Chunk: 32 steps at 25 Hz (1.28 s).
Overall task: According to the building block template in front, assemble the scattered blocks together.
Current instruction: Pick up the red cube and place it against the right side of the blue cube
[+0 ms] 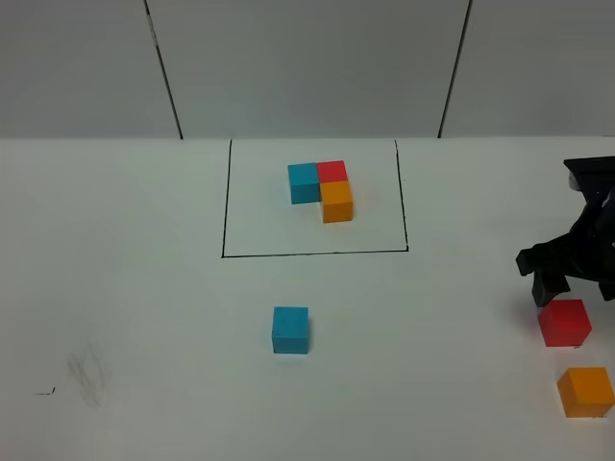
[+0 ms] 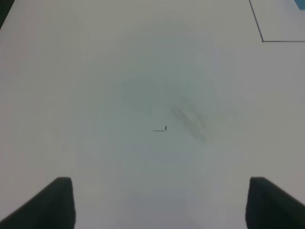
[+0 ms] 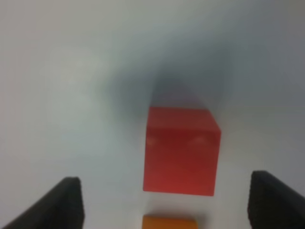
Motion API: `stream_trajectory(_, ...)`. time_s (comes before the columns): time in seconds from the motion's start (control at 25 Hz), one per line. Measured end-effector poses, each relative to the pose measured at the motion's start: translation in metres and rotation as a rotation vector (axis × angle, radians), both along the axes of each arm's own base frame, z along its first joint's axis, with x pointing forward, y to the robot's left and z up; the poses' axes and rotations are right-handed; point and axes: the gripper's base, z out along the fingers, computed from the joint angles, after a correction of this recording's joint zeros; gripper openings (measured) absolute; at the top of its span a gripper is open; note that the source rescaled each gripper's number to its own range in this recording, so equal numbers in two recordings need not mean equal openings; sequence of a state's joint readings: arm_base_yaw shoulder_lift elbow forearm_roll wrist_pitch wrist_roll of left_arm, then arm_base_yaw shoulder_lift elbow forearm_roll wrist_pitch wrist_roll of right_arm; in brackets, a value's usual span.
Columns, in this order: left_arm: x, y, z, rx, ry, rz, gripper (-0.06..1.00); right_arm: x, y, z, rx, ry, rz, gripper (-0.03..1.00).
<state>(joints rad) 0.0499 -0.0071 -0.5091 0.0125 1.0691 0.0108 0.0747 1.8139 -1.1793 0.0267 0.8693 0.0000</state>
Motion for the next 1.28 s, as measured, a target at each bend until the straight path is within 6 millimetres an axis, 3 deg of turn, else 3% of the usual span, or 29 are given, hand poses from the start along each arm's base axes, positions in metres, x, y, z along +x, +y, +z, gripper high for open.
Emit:
stream_trajectory(0.44,0.0,0.0,0.0,0.0,0.0,0.0,0.84,0.001,0.0,-0.008,0.002,-0.034,-0.002,0.63)
stream_trajectory(0.72,0.0,0.0,0.0,0.0,0.0,0.0,0.84,0.005,0.0,-0.034,-0.008,0.018,0.002,0.63)
stream_trajectory(1.28,0.0,0.0,0.0,0.0,0.0,0.0,0.84,0.01,-0.003,-0.065,-0.045,0.075,-0.004,0.63)
